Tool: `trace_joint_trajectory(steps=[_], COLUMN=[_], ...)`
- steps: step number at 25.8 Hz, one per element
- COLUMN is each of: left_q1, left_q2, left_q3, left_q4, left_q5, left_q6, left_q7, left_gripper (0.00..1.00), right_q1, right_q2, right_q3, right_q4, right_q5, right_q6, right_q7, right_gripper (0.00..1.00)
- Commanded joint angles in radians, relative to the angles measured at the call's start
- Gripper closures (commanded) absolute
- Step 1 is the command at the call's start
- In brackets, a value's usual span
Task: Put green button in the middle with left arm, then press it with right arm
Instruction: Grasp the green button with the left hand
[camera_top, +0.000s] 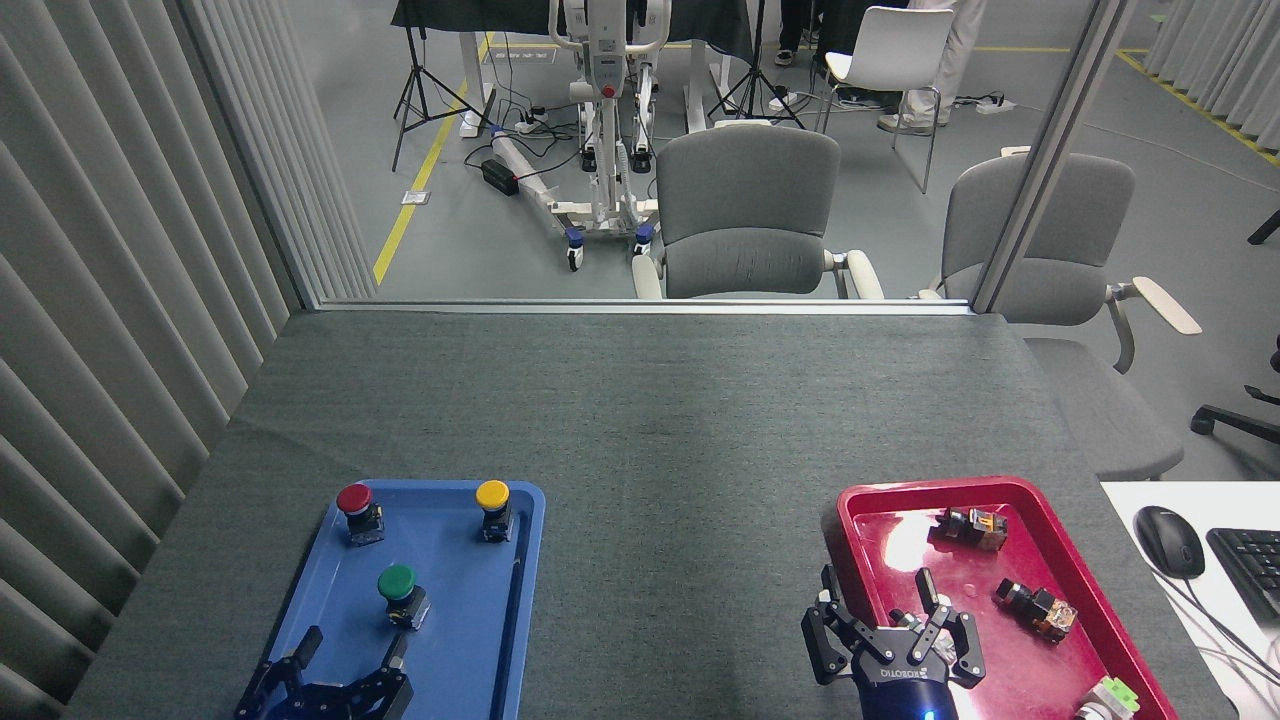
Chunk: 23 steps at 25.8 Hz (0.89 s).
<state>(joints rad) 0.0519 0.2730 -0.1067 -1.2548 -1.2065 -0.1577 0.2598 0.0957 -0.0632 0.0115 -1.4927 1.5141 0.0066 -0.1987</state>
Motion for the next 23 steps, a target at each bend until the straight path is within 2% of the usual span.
trace_joint_trajectory(steps=[1, 5, 9, 17, 23], left_q1=[-0.053, -0.081, -0.118, -0.182, -0.227], left_q2=[0.023, 0.025, 0.026, 0.037, 0.035], left_q3=[-0.004, -0.005, -0.011, -0.084, -0.088], left_q4=[0.095, 0.106, 0.137, 0.204, 0.253], left_q5=[-0.001, -0.002, -0.004, -0.005, -0.005], left_q6=[-0.06, -0.091, -0.169, -0.203, -0.207], left_q7=[-0.001, 0.001, 0.001, 0.001, 0.001], left_gripper=[0.01, 0.01, 0.01, 0.01, 0.01], right_q1=[0.004, 0.016, 0.019, 0.018, 0.004], right_q2=[0.0, 0.0, 0.0, 0.002, 0.017], right_q3=[0.001, 0.002, 0.004, 0.005, 0.007], right_q4=[0.0, -0.001, -0.001, -0.001, -0.011], right_q5=[0.0, 0.0, 0.002, 0.002, 0.003], right_q6=[0.0, -0.002, -0.002, -0.002, -0.002], right_q7=[0.001, -0.001, -0.001, -0.001, 0.002], right_gripper=[0.01, 0.01, 0.01, 0.01, 0.01])
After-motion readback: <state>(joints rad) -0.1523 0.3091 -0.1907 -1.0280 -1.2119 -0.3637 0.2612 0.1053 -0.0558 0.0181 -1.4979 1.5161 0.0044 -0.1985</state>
